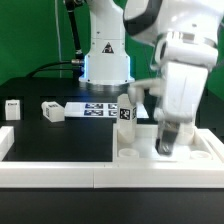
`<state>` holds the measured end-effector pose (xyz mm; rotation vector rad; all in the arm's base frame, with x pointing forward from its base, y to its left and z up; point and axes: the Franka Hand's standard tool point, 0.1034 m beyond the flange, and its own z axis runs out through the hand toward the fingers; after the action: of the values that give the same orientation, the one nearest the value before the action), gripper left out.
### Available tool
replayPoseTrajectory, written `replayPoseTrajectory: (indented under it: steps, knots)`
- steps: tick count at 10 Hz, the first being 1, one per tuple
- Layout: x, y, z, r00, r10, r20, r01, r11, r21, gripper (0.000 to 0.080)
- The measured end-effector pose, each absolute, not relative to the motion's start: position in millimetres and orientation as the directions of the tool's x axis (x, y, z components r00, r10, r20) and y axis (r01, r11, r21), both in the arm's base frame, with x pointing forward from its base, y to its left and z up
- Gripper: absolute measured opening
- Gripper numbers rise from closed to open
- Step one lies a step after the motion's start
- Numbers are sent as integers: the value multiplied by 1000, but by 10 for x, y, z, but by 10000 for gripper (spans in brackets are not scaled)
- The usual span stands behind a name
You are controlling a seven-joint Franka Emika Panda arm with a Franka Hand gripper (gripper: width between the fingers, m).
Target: Assemble square table
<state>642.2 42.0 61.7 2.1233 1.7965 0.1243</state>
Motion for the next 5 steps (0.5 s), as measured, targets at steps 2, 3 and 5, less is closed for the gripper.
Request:
replayPoseTrajectory:
  steps: [2, 3, 5]
  knots:
    - [6370, 186, 1098, 239, 956, -170, 937, -181, 300, 649]
    - [6385, 94, 1285, 262, 950, -169, 931, -203, 303, 649]
    - [6408, -13, 1457, 402, 907, -125, 880, -344, 328, 649]
